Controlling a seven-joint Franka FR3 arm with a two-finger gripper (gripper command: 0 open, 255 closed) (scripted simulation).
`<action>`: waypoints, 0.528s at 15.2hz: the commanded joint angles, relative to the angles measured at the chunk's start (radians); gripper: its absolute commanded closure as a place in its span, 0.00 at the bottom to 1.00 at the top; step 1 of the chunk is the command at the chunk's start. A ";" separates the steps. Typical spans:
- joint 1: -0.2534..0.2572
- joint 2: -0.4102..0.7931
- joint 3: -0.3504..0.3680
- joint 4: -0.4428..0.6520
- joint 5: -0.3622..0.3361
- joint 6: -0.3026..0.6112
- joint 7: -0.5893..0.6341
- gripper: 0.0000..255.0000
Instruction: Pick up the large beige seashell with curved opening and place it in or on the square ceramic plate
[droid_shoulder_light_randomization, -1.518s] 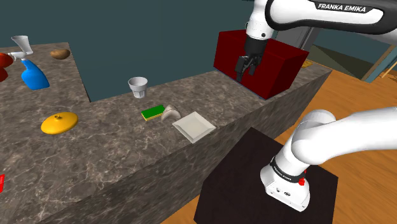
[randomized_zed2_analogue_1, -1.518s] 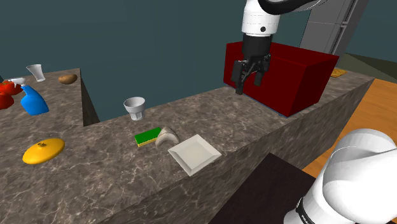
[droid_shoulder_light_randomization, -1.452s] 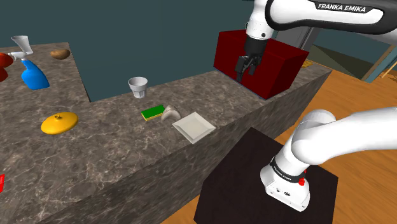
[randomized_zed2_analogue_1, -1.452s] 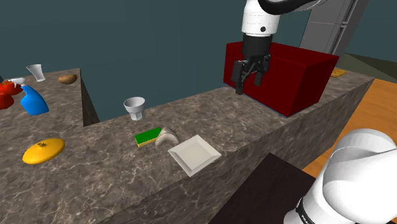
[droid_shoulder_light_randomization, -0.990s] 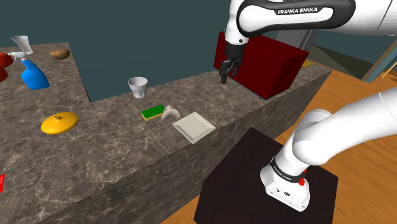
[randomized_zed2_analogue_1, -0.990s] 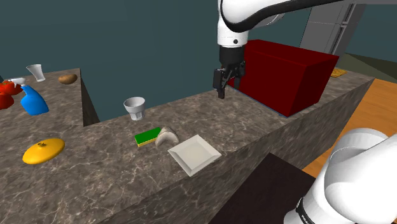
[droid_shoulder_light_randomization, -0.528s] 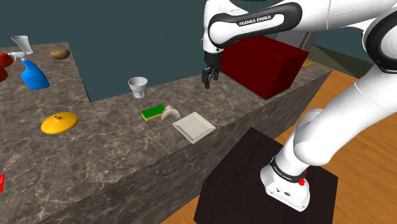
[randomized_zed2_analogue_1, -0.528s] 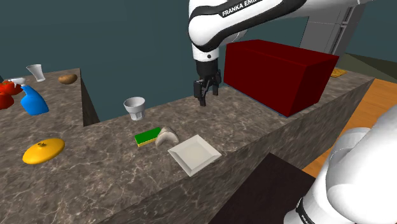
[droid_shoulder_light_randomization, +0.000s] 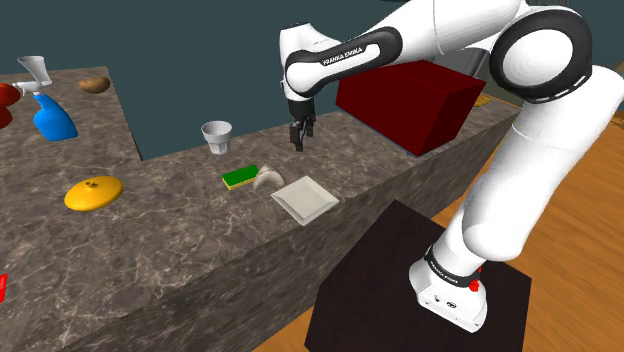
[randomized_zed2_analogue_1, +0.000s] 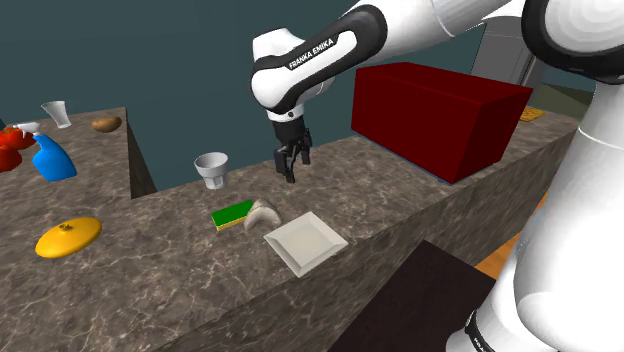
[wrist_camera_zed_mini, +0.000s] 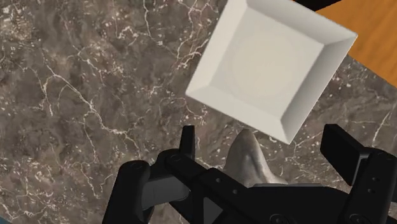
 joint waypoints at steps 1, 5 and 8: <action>0.007 0.082 0.007 0.064 -0.009 0.007 -0.026 0.00; 0.026 0.238 0.026 0.196 -0.030 0.007 -0.065 0.00; 0.042 0.356 0.039 0.307 -0.049 -0.003 -0.093 0.00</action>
